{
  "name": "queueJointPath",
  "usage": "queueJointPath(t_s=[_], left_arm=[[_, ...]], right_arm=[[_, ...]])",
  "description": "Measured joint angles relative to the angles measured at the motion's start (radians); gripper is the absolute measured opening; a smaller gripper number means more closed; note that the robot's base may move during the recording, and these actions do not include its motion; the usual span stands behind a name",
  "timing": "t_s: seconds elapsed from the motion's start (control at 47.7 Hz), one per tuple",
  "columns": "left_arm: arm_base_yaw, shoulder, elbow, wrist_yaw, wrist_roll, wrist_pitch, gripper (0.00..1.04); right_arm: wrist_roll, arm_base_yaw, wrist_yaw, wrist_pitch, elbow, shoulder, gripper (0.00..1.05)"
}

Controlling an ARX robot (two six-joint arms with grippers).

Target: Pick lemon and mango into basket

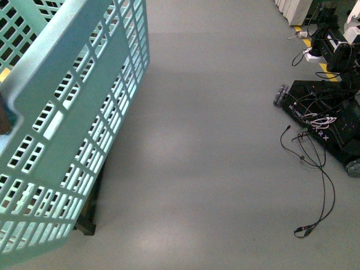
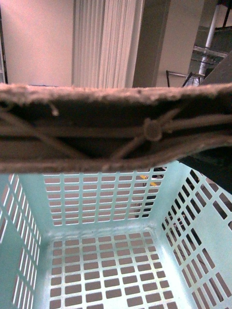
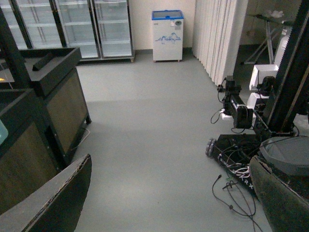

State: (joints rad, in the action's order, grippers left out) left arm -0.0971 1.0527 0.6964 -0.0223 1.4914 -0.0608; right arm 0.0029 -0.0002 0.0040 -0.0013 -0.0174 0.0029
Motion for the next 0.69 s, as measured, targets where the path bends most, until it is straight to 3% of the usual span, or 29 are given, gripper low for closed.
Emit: queueJointPath(t_s=[0.692], left_arm=[[0.002,0.0,0.0,-0.013,0.009,0.002,0.05]], right_arm=[[0.0,0.0,-0.002,0.0,0.0,0.0,0.96]])
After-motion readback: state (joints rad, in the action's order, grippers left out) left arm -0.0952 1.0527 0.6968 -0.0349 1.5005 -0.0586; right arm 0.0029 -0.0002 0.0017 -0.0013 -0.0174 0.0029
